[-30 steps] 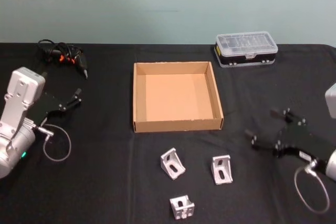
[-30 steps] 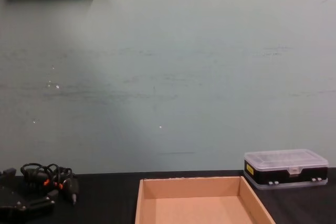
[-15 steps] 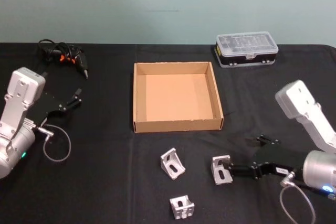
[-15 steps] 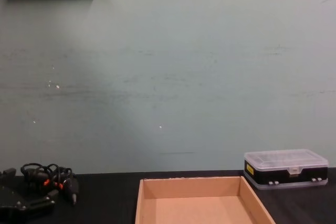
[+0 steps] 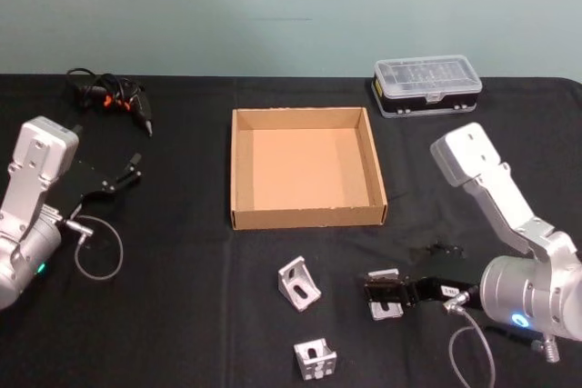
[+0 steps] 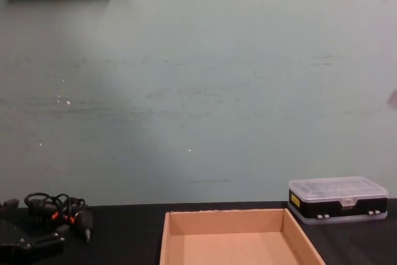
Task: Use one hand to pick up the angle iron from the table and place it into the box.
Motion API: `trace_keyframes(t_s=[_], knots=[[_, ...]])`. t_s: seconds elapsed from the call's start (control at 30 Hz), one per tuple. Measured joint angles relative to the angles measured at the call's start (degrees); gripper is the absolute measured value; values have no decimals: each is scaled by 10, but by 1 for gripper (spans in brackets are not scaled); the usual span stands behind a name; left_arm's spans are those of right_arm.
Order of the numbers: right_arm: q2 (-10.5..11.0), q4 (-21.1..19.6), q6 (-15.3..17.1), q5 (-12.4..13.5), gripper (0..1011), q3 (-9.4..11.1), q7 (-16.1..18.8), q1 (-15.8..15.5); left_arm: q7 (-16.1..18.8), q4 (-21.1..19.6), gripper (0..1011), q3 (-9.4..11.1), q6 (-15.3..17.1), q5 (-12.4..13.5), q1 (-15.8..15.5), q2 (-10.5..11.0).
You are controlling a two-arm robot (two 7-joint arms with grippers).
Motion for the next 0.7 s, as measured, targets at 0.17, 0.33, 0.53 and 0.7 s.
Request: trace_keyframes(t_s=[0.17,0.33,0.53,0.7], knots=[[-34,10,53,-1,1000,3,-32,4,0,0,1000,0,0,0,0,0],[-69,23,82,-1,1000,13,-56,4,0,0,1000,0,0,0,0,0],[-95,33,88,-2,1000,19,-65,4,0,0,1000,0,0,0,0,0],[-115,47,86,-16,1000,14,-73,9,0,0,1000,0,0,0,0,0]])
